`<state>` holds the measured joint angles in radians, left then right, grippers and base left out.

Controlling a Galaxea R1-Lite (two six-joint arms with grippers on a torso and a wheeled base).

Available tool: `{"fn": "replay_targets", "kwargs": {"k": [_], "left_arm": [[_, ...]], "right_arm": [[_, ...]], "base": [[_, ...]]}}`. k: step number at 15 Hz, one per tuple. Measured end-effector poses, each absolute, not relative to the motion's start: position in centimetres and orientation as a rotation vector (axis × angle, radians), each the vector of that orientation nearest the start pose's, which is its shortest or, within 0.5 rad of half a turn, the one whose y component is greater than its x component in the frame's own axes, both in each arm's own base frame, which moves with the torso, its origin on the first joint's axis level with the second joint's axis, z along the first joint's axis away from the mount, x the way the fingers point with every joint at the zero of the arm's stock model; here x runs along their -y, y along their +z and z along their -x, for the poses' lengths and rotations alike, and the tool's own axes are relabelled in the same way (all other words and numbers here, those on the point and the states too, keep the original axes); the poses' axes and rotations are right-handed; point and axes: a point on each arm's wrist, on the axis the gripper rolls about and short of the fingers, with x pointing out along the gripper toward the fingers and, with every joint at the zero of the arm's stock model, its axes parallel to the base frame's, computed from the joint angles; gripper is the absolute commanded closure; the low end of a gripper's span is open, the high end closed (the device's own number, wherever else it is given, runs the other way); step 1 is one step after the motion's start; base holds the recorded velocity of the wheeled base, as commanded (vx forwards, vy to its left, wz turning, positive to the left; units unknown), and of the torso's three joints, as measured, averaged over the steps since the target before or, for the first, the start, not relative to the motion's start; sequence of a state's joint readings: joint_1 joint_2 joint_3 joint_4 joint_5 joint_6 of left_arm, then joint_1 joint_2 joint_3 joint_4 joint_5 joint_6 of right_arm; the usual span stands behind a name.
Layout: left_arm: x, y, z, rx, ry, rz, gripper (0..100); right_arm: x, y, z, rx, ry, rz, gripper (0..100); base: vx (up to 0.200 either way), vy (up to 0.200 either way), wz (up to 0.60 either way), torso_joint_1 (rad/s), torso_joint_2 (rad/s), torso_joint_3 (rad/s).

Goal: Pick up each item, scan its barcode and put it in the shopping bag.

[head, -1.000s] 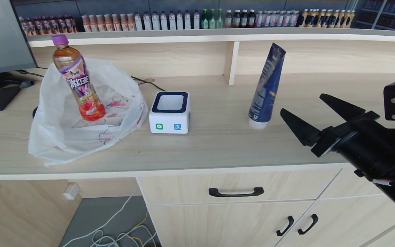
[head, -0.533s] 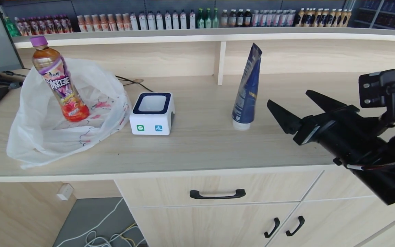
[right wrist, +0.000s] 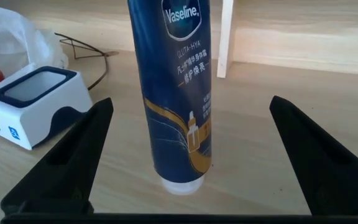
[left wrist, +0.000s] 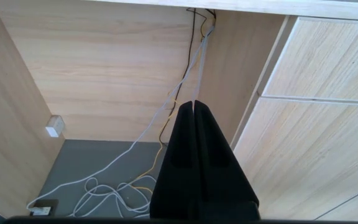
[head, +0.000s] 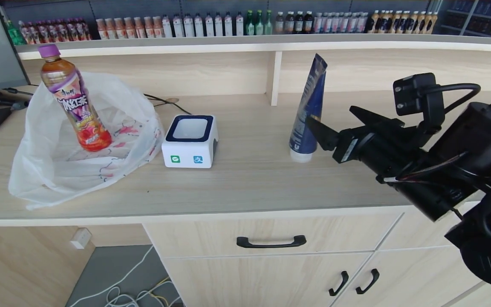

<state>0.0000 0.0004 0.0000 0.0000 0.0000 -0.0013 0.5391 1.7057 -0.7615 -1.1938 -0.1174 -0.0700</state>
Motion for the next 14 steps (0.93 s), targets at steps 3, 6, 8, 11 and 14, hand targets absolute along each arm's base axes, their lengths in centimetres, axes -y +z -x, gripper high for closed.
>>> {"fn": "replay_targets", "kwargs": {"k": [3,6,8,11,14], "left_arm": [[0.0,7.5,2.3,0.0,0.0,0.001,100],[0.0,7.5,2.3,0.0,0.0,0.001,100],[0.0,7.5,2.3,0.0,0.0,0.001,100],[0.0,7.5,2.3,0.0,0.0,0.001,100],[0.0,7.5,2.3,0.0,0.0,0.001,100]], "right_arm": [[-16.4,23.4,-27.3,0.247,0.419,-0.012,0],[-17.6,23.6,-27.6,0.222,0.443,-0.002,0],[-18.2,23.7,-27.8,0.219,0.453,0.002,0],[-19.2,23.8,-28.6,0.234,0.413,0.018,0],[-20.6,23.8,-29.2,0.229,0.355,0.009,0]], "base": [[0.0,0.0,0.0,0.0,0.0,0.0],[0.0,0.0,0.0,0.0,0.0,0.0],[0.0,0.0,0.0,0.0,0.0,0.0],[0.0,0.0,0.0,0.0,0.0,0.0],[0.0,0.0,0.0,0.0,0.0,0.0]]}}
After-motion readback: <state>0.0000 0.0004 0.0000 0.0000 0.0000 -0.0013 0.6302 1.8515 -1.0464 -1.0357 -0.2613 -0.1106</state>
